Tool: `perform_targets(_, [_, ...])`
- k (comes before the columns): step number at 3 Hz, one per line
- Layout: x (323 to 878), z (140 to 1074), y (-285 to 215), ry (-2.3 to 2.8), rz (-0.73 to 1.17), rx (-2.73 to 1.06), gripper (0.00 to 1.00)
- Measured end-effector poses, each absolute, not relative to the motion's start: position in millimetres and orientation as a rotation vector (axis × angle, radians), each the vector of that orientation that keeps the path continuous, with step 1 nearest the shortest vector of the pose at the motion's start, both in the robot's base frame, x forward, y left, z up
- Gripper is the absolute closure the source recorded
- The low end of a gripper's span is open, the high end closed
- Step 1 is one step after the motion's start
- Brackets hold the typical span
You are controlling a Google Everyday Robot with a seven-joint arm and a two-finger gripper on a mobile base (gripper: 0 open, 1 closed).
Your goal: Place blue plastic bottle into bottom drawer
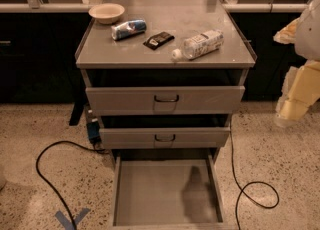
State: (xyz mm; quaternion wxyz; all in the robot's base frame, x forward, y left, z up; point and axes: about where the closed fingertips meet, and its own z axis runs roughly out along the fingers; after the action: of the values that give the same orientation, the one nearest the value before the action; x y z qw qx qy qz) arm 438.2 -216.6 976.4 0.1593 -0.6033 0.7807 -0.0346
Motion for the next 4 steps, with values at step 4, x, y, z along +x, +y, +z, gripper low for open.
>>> perform_targets(4, [522,987,-160,1.991,-0.123,-1.859,0.0])
